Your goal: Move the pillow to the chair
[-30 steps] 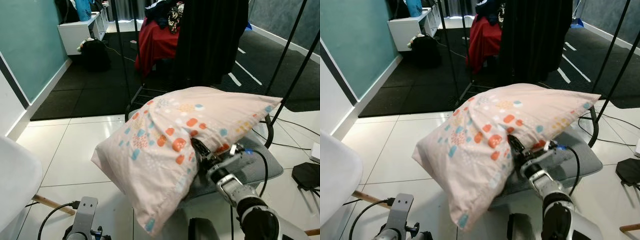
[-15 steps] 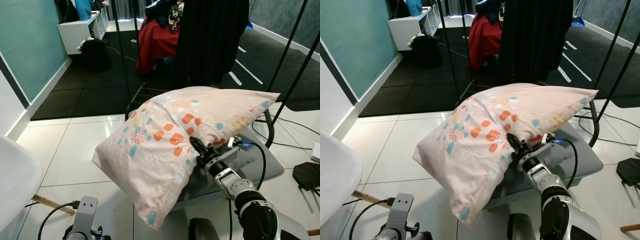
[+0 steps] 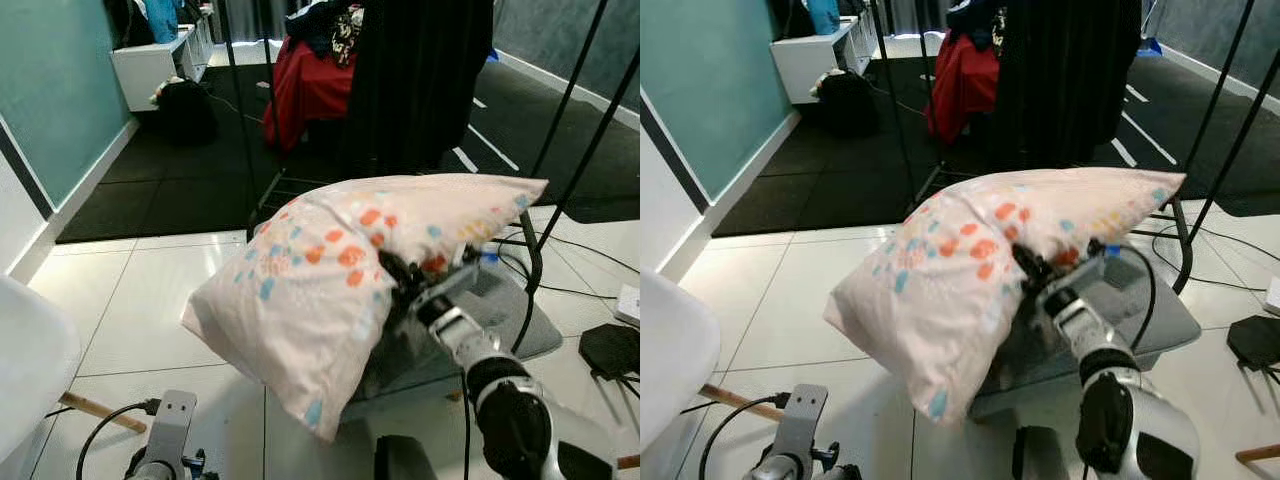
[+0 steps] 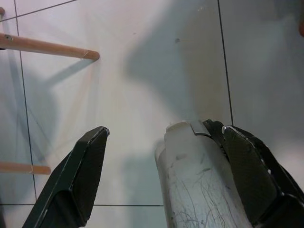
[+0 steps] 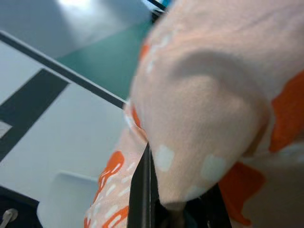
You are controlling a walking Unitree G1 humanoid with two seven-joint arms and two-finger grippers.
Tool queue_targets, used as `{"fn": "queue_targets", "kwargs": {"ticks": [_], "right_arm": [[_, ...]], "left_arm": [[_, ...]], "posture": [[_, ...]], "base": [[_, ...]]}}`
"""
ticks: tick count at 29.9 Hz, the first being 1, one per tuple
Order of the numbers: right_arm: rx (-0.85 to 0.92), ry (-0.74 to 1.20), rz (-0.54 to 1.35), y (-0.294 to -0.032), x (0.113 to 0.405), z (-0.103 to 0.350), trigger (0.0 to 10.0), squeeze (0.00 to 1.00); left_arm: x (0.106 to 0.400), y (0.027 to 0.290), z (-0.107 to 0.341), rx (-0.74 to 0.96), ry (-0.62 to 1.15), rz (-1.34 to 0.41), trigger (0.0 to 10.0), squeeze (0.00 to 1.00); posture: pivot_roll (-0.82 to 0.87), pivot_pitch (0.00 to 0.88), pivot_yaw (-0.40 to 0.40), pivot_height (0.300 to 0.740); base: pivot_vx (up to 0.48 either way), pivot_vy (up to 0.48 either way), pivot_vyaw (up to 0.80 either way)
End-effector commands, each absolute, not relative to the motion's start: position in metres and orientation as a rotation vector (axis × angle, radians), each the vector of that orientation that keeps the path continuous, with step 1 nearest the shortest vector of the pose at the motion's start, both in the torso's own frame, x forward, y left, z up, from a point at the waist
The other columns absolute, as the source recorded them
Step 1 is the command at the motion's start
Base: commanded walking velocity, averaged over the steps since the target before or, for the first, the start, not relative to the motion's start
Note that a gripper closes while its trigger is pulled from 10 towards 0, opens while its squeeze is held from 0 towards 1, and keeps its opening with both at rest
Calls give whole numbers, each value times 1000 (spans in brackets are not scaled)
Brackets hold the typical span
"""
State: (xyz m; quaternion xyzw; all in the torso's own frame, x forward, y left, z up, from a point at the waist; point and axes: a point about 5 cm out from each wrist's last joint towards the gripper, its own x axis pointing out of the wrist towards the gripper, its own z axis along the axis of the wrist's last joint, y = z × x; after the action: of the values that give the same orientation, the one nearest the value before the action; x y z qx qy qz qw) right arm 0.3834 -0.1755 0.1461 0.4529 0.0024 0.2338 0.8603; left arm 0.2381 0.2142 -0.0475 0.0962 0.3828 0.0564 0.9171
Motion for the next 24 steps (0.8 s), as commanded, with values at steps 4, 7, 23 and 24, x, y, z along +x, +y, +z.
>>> {"fn": "queue_targets", "kwargs": {"ticks": [4, 7, 23, 24], "right_arm": [[875, -101, 583, -173, 395, 185, 0, 0], [851, -150, 625, -171, 399, 204, 0, 0], [830, -276, 688, -175, 404, 240, 0, 0], [826, -300, 708, -176, 404, 246, 0, 0]], "left_arm": [[238, 212, -49, 199, 797, 122, 10000, 0], [239, 209, -48, 189, 791, 130, 10000, 0], [243, 205, -46, 187, 783, 136, 10000, 0], [243, 205, -46, 190, 783, 137, 10000, 0]], "posture": [[-72, 7, -22, 536], [-72, 6, -31, 546], [-83, 0, -44, 590], [-87, 0, -41, 595]], "base": [[0, 0, 0], [0, 0, 0], [0, 0, 0], [0, 0, 0]]}}
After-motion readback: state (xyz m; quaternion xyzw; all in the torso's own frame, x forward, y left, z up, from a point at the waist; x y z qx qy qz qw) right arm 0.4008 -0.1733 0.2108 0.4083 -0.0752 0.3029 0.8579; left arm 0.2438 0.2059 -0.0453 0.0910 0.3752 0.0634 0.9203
